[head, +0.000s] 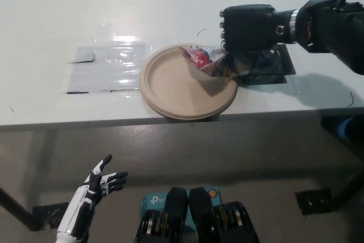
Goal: The robot picks up a small bag of sunflower seeds on the right hand side and take it to the empty plate on the left hand side then pours some sunflower seeds on to the plate.
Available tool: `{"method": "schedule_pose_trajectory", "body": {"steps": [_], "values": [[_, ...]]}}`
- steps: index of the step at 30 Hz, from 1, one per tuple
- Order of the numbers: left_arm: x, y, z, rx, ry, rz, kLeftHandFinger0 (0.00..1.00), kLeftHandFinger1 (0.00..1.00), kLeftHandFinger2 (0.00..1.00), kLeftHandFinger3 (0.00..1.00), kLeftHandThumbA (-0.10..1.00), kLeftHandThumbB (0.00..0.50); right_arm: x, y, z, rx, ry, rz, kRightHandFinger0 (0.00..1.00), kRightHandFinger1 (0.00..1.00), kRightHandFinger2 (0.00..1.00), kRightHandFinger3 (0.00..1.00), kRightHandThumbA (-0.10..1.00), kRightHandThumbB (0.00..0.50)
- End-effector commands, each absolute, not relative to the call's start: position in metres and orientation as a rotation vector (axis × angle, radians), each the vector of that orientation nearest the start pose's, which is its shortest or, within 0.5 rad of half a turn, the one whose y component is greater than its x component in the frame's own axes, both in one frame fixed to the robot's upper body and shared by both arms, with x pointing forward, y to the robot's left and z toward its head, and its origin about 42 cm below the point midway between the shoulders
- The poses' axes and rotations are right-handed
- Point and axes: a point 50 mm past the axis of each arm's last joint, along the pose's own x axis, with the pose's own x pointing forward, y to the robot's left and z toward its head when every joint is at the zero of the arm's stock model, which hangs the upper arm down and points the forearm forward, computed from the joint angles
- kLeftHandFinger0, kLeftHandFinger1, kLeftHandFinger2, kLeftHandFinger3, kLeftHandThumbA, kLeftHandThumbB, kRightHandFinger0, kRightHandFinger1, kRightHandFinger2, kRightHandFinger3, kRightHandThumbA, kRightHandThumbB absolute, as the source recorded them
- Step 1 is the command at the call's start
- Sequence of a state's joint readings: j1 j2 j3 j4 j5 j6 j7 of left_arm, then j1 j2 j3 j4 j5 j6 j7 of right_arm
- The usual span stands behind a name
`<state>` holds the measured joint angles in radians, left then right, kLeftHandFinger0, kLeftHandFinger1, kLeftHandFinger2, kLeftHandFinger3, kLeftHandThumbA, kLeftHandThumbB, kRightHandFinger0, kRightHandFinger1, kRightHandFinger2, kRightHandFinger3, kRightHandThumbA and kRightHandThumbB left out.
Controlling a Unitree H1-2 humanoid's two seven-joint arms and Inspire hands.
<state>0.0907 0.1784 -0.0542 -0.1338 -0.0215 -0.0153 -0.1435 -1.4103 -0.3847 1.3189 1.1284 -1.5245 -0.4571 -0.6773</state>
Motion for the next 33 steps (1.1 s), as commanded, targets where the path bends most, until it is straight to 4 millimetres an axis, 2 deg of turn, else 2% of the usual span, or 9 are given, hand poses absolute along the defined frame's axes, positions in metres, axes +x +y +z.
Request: {"method": "schedule_pose_trajectory", "body": {"steps": [1,9,14,17,19,22,26,27,33], "values": [[0.250,0.248,0.119,0.181,-0.066,-0.222,0.86,0.79,0.78,1.00,0.98,0.137,0.581,-0.155,0.388,-2.683,-1.257,0.625,0.00,0.00,0.16,0.28,-0.09,0.440],[0.247,0.248,0.121,0.178,-0.081,-0.221,0.85,0.79,0.78,1.00,1.00,0.160,0.589,-0.152,0.372,-2.740,-1.125,0.500,0.00,0.00,0.01,0.26,-0.07,0.385],[0.244,0.251,0.122,0.175,-0.077,-0.219,0.86,0.79,0.79,1.00,1.00,0.171,0.582,-0.135,0.345,-2.592,-1.113,0.590,0.00,0.00,0.03,0.41,0.06,0.462],[0.246,0.252,0.123,0.179,-0.072,-0.218,0.86,0.79,0.79,1.00,0.97,0.153,0.565,-0.111,0.309,-2.454,-1.155,0.715,0.00,0.00,0.02,0.18,0.15,0.231],[0.243,0.251,0.123,0.175,-0.077,-0.222,0.86,0.79,0.79,1.00,0.97,0.143,0.549,-0.099,0.281,-2.396,-1.174,0.793,0.00,0.00,0.09,0.18,0.12,0.199],[0.239,0.247,0.122,0.163,-0.080,-0.224,0.84,0.78,0.77,1.00,1.00,0.162,0.516,-0.079,0.226,-2.276,-1.284,0.970,0.00,0.00,0.14,0.27,0.04,0.372],[0.246,0.243,0.127,0.155,-0.091,-0.237,0.83,0.77,0.77,1.00,0.99,0.144,0.478,-0.057,0.179,-2.094,-1.350,1.082,0.00,0.00,0.17,0.17,-0.10,0.259],[0.250,0.243,0.130,0.160,-0.099,-0.236,0.83,0.77,0.77,1.00,0.98,0.133,0.473,-0.055,0.169,-2.113,-1.353,1.101,0.00,0.00,0.17,0.40,-0.10,0.294],[0.253,0.242,0.134,0.168,-0.119,-0.232,0.81,0.77,0.76,1.00,1.00,0.139,0.485,-0.094,0.168,-2.137,-1.213,1.019,0.00,0.00,0.08,0.35,-0.10,0.381]]}}
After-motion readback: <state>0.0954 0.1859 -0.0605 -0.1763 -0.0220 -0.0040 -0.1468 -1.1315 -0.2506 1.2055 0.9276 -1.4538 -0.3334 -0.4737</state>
